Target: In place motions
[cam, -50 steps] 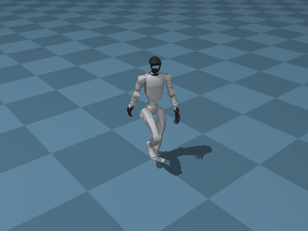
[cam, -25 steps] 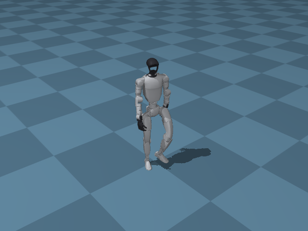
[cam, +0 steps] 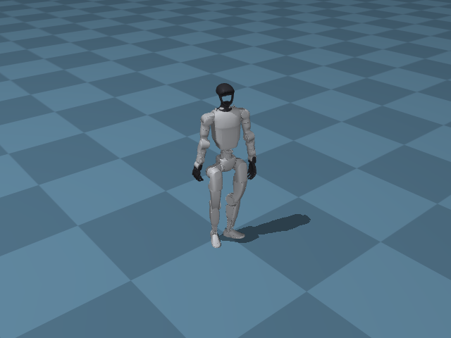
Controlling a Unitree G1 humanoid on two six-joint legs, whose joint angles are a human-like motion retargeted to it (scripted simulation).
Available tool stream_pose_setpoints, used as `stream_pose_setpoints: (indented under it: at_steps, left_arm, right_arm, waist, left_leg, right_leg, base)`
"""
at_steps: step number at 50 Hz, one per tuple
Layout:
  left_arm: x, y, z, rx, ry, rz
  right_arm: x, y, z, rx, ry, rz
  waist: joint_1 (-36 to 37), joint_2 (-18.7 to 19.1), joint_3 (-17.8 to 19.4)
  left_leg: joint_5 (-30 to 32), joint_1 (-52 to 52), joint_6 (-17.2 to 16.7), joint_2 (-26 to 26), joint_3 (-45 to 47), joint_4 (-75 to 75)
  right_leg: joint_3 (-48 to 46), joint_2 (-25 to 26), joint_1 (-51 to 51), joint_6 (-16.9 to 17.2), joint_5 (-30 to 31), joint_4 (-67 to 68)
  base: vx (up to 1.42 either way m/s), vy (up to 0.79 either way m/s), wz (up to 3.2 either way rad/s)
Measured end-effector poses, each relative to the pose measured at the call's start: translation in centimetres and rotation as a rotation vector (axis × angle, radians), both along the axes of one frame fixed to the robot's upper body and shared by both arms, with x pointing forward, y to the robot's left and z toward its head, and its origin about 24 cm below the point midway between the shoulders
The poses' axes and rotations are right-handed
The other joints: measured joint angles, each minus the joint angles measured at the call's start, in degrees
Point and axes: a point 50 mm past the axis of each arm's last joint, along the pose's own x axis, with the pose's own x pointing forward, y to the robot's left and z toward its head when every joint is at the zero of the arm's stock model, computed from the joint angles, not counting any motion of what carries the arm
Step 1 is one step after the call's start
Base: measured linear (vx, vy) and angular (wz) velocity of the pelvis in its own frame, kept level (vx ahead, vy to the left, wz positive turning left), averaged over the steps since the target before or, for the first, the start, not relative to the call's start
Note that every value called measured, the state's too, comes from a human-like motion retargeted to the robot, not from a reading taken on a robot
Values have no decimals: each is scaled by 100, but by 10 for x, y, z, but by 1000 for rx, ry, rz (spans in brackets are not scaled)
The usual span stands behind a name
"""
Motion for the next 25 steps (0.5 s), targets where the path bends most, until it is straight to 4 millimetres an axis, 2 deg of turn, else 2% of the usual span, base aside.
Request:
stream_pose_setpoints:
  at_steps: [3, 8, 10, 14, 15, 16, 18, 20, 22, 25]
  left_arm:
    - [-1, -3, -1, -8, -1, 25]
    - [-6, -3, -1, -32, -3, 51]
    - [-13, -2, -1, -23, 13, 41]
    - [-35, -1, -1, -15, 51, 25]
    - [-40, -1, 0, -10, 57, 24]
    - [-43, 0, 0, 4, 59, 22]
    - [-38, 3, -1, 31, 46, 13]
    - [-28, 7, 0, 62, 23, 9]
    - [-34, 6, 0, 68, 33, 32]
    - [-56, -8, 1, 5, 117, 104]
  right_arm:
    - [4, -1, -1, -5, -4, 63]
    - [34, 1, -6, 9, -92, 140]
    - [47, 3, -7, 10, -125, 163]
    - [66, 8, -9, 8, -190, 191]
    - [71, 10, -10, 14, -207, 199]
    - [78, 13, -10, 25, -229, 203]
    - [100, 17, -10, 46, -293, 200]
    - [123, 21, -8, 69, -371, 189]
    - [136, 21, -6, 95, -400, 207]
    - [142, 17, -4, 66, -398, 247]
  waist:
    - [-90, 46, -48]
    - [-469, 116, 91]
    - [-189, 98, 133]
    - [-204, 93, 132]
    - [-194, 77, 152]
    - [-222, 20, 227]
    - [-330, -121, 487]
    - [-216, -258, 819]
    - [-96, -431, 962]
    - [198, -536, 929]
  left_leg:
    - [15, -29, -10, 32, 13, -30]
    - [-16, -29, -19, 96, -53, 26]
    - [-117, 50, -53, 176, 265, 76]
    - [-351, -94, -52, 298, 207, 616]
    - [-360, -189, -12, 313, 180, 883]
    - [-62, -371, 9, 322, 189, 1359]
    - [839, -1034, -199, 487, -29, 2712]
    - [1640, -2015, -137, 506, -471, 4278]
    - [1298, -2676, -40, 389, -737, 5345]
    - [785, -3269, 287, 733, -329, 6163]
  right_leg:
    - [44, 11, -77, 0, 38, 9]
    - [-32, 31, -116, -34, 76, 24]
    - [312, 87, -92, -50, 45, 46]
    - [321, 51, -110, -93, 79, 31]
    - [331, 31, -107, -110, 84, 32]
    - [287, -40, -79, -125, 93, 35]
    - [83, -218, -4, -143, 100, 16]
    - [-17, -298, 102, -162, 148, -66]
    - [-84, -405, 217, -181, 216, -140]
    - [-30, -535, 152, -204, 233, -117]
  base:
    - [-1, 1, -7]
    - [-2, 0, 0]
    - [-1, -3, -94]
    - [0, -1, -14]
    - [0, 0, 0]
    - [-10, 1, 40]
    - [-33, 0, 88]
    - [-38, -3, 63]
    - [-16, -4, 27]
    - [-1, 0, -4]
